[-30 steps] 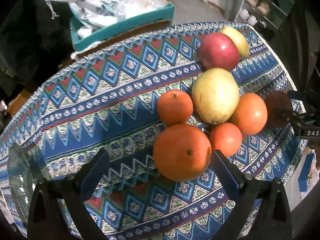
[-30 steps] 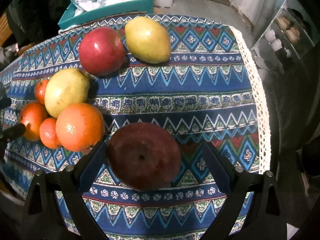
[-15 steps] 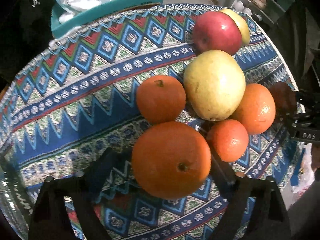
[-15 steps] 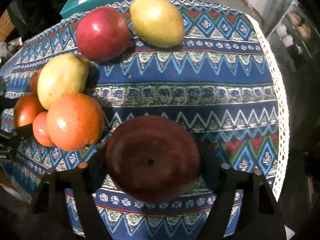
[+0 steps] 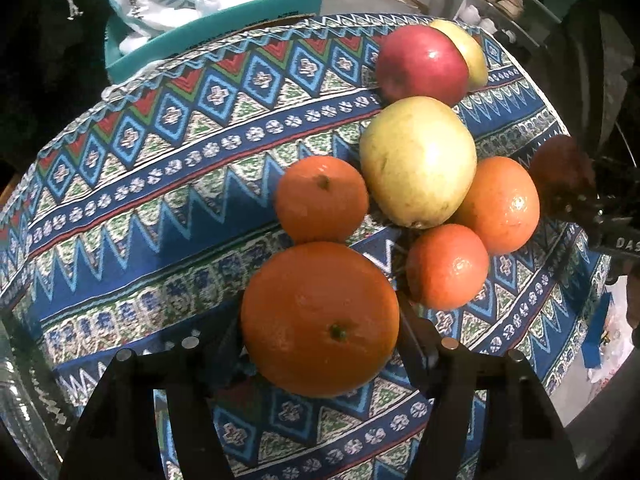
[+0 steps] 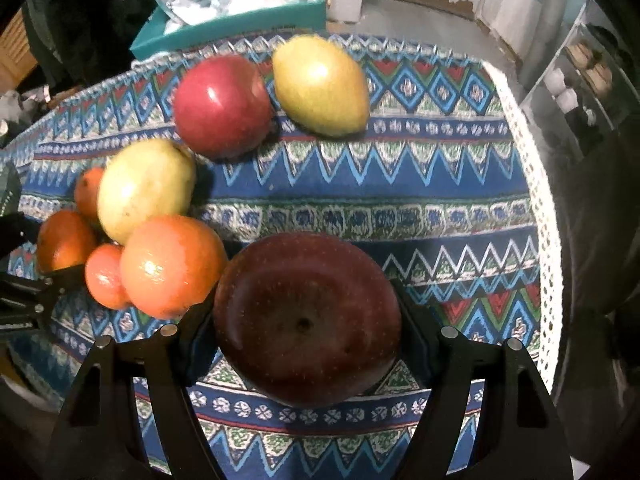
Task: Organize fruits
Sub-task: 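Lift the orange with the left tool while the right tool carries the apple over the glass bowl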
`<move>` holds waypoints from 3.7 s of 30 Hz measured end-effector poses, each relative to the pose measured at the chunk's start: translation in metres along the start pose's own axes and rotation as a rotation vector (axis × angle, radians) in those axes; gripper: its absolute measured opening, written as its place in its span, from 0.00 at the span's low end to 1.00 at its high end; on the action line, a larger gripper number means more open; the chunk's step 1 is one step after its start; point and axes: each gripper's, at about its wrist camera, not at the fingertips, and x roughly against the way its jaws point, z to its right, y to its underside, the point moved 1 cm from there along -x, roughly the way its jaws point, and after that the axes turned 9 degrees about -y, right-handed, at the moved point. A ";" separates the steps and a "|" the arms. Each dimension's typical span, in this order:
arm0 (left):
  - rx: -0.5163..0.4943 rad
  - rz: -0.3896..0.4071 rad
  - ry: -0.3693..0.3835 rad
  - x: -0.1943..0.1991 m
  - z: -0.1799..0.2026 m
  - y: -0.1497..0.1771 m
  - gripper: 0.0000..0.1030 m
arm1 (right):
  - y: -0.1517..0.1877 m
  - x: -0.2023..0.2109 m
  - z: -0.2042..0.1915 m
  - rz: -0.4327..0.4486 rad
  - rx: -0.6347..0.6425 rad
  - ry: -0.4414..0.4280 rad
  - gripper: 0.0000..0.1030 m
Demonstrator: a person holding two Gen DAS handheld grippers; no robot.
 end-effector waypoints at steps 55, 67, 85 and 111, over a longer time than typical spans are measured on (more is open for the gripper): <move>0.147 0.429 -0.069 0.224 -0.100 0.048 0.68 | -0.063 0.161 -0.213 0.407 0.296 -0.271 0.73; 0.255 0.449 -0.093 0.240 -0.153 0.069 0.68 | -0.079 0.155 -0.272 0.395 0.364 -0.337 0.73; 0.438 0.393 -0.147 0.222 -0.243 0.118 0.68 | -0.097 0.097 -0.367 0.259 0.450 -0.430 0.73; 0.628 0.117 -0.162 0.112 -0.313 0.174 0.68 | -0.081 -0.044 -0.437 -0.073 0.492 -0.424 0.73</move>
